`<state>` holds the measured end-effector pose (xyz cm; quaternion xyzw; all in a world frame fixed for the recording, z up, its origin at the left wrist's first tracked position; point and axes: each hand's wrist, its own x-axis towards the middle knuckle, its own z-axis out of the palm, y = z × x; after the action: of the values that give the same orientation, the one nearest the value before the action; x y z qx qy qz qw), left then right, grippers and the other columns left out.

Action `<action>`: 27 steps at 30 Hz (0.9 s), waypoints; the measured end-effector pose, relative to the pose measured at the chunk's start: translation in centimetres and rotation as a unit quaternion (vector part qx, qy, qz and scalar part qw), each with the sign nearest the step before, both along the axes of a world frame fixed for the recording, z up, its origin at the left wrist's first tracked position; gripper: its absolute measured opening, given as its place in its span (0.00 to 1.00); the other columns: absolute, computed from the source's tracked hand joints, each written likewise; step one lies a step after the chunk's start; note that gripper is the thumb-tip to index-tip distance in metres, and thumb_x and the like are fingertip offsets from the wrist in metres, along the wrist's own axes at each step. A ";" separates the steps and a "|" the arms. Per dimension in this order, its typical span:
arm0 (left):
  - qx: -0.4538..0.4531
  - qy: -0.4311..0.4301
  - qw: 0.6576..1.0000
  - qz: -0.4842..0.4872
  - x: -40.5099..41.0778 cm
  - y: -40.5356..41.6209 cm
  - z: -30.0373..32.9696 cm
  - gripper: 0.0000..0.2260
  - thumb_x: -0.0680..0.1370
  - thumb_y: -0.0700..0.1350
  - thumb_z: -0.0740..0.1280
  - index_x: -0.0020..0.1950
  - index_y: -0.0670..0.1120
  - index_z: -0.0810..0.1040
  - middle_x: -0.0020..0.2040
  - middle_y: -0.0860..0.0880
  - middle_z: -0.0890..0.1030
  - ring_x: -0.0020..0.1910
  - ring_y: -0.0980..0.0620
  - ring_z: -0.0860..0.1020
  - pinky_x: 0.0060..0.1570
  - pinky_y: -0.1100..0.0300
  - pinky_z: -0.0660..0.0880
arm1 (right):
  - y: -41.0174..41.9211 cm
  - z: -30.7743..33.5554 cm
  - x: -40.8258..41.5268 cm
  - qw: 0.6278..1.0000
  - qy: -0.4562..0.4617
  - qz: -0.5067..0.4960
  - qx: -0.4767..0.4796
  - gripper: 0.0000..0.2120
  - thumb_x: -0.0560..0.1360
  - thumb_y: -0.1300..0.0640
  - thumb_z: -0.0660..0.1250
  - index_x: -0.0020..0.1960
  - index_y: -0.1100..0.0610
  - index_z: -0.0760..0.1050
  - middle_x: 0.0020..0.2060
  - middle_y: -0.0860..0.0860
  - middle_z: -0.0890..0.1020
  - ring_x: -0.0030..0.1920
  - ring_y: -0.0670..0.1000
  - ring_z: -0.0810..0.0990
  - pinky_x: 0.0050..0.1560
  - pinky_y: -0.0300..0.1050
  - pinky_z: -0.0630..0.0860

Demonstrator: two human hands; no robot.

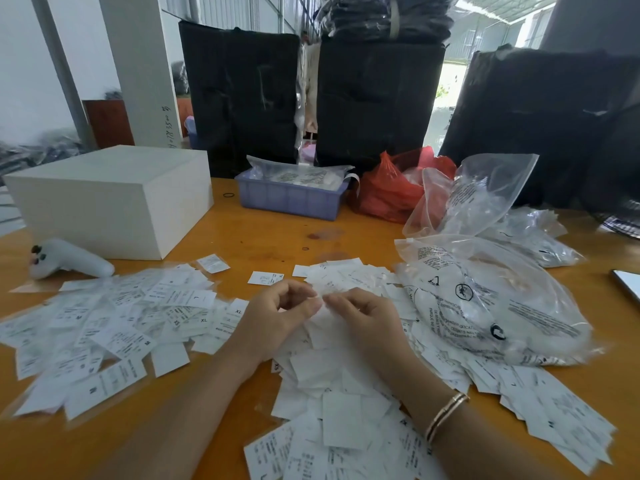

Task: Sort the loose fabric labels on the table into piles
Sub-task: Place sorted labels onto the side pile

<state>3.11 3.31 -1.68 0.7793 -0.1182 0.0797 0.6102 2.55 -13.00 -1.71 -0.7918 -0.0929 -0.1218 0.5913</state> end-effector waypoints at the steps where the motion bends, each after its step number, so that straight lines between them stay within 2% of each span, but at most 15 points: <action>1: -0.015 0.015 1.000 -0.007 0.0 0.0 -0.1 0.02 0.73 0.48 0.72 0.43 0.53 0.81 0.41 0.57 0.83 0.40 0.63 0.79 0.37 0.74 0.72 | -0.1 0.1 0.0 1.000 0.007 0.002 0.020 0.07 0.73 0.51 0.70 0.38 0.51 0.83 0.35 0.46 0.83 0.39 0.46 0.79 0.41 0.39 0.73; 4: -0.062 0.034 0.997 0.015 -0.1 0.1 0.1 0.03 0.75 0.46 0.70 0.42 0.52 0.81 0.40 0.56 0.84 0.39 0.63 0.80 0.36 0.73 0.73 | -0.3 0.5 -0.2 0.997 0.021 0.032 0.059 0.08 0.73 0.50 0.69 0.41 0.52 0.84 0.38 0.47 0.84 0.41 0.44 0.80 0.42 0.33 0.73; 7: -0.176 0.067 0.982 0.022 0.3 0.3 0.2 0.02 0.76 0.43 0.67 0.45 0.46 0.79 0.44 0.53 0.85 0.46 0.58 0.82 0.42 0.67 0.76 | -0.2 0.4 -0.3 0.992 0.044 0.047 0.105 0.10 0.77 0.54 0.64 0.43 0.47 0.84 0.42 0.42 0.84 0.40 0.37 0.78 0.40 0.27 0.71; 9: -0.226 0.083 0.971 0.009 0.3 0.3 0.4 0.02 0.76 0.42 0.68 0.44 0.44 0.77 0.45 0.50 0.85 0.47 0.55 0.83 0.50 0.59 0.76 | -0.4 0.4 0.0 0.982 0.056 0.027 0.176 0.17 0.78 0.63 0.62 0.46 0.44 0.84 0.45 0.42 0.84 0.43 0.40 0.79 0.45 0.33 0.74; 11: -0.229 0.079 0.970 0.009 0.2 0.4 0.3 0.05 0.72 0.45 0.71 0.42 0.46 0.77 0.41 0.50 0.85 0.46 0.53 0.82 0.53 0.56 0.76 | -0.7 0.4 0.4 0.964 0.059 0.022 0.257 0.19 0.77 0.68 0.61 0.52 0.47 0.81 0.41 0.47 0.84 0.41 0.45 0.80 0.44 0.37 0.76; 14: -0.195 0.052 0.979 0.025 0.1 0.3 0.3 0.01 0.73 0.46 0.71 0.41 0.52 0.81 0.37 0.53 0.83 0.42 0.55 0.82 0.48 0.63 0.77 | -1.4 0.5 0.9 0.929 0.071 0.035 0.363 0.23 0.75 0.71 0.63 0.59 0.44 0.72 0.36 0.51 0.84 0.37 0.44 0.81 0.39 0.36 0.77; 16: -0.141 0.024 0.989 0.040 0.1 0.1 0.2 0.08 0.76 0.45 0.69 0.39 0.57 0.82 0.36 0.55 0.83 0.39 0.59 0.81 0.40 0.72 0.75 | -1.6 0.5 1.1 0.917 0.084 0.039 0.389 0.20 0.74 0.70 0.64 0.57 0.47 0.74 0.39 0.52 0.84 0.38 0.46 0.82 0.38 0.36 0.78; 18: -0.092 0.008 0.994 0.054 0.1 -0.1 0.2 0.09 0.77 0.45 0.67 0.40 0.57 0.82 0.35 0.57 0.82 0.38 0.64 0.80 0.36 0.77 0.71 | -1.6 0.6 1.1 0.912 0.093 0.048 0.398 0.13 0.74 0.68 0.65 0.43 0.51 0.80 0.38 0.51 0.84 0.38 0.48 0.82 0.38 0.37 0.78; 19: -0.066 -0.003 0.996 0.055 0.1 -0.1 0.2 0.09 0.78 0.45 0.66 0.42 0.57 0.82 0.34 0.58 0.82 0.38 0.66 0.79 0.35 0.78 0.69 | -1.6 0.6 1.1 0.910 0.092 0.050 0.401 0.13 0.73 0.66 0.67 0.35 0.51 0.80 0.37 0.50 0.84 0.38 0.48 0.82 0.38 0.37 0.78; 20: -0.042 -0.016 0.998 0.053 0.0 -0.3 0.2 0.08 0.78 0.44 0.65 0.44 0.56 0.82 0.34 0.59 0.82 0.38 0.67 0.78 0.35 0.79 0.69 | -1.5 0.5 1.1 0.912 0.088 0.053 0.398 0.13 0.72 0.64 0.68 0.31 0.51 0.79 0.36 0.50 0.83 0.38 0.48 0.82 0.39 0.38 0.78; 22: 0.015 -0.055 0.997 0.047 0.0 -0.3 0.1 0.08 0.78 0.43 0.65 0.46 0.54 0.82 0.37 0.61 0.81 0.42 0.71 0.77 0.38 0.79 0.68 | -1.4 0.6 1.1 0.929 0.075 0.048 0.360 0.11 0.69 0.59 0.71 0.29 0.50 0.78 0.34 0.47 0.81 0.36 0.44 0.80 0.41 0.38 0.75; 24: 0.062 -0.092 0.993 0.038 0.1 -0.3 -0.1 0.09 0.78 0.41 0.65 0.48 0.53 0.82 0.45 0.64 0.79 0.46 0.74 0.74 0.42 0.79 0.68 | -1.4 0.4 1.0 0.948 0.055 0.034 0.311 0.14 0.72 0.59 0.69 0.29 0.50 0.78 0.30 0.44 0.77 0.32 0.42 0.75 0.41 0.38 0.71; 27: 0.084 -0.106 0.990 0.029 0.1 -0.3 -0.4 0.08 0.78 0.40 0.65 0.52 0.49 0.82 0.46 0.61 0.81 0.46 0.71 0.76 0.43 0.78 0.70 | -1.4 0.3 0.9 0.952 0.028 0.035 0.301 0.13 0.74 0.62 0.68 0.33 0.49 0.80 0.31 0.44 0.77 0.33 0.43 0.74 0.42 0.39 0.69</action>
<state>3.22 2.97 -2.07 0.8179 -0.1659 0.1690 0.5244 3.44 -14.39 -1.45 -0.5760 -0.0630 -0.1015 0.8086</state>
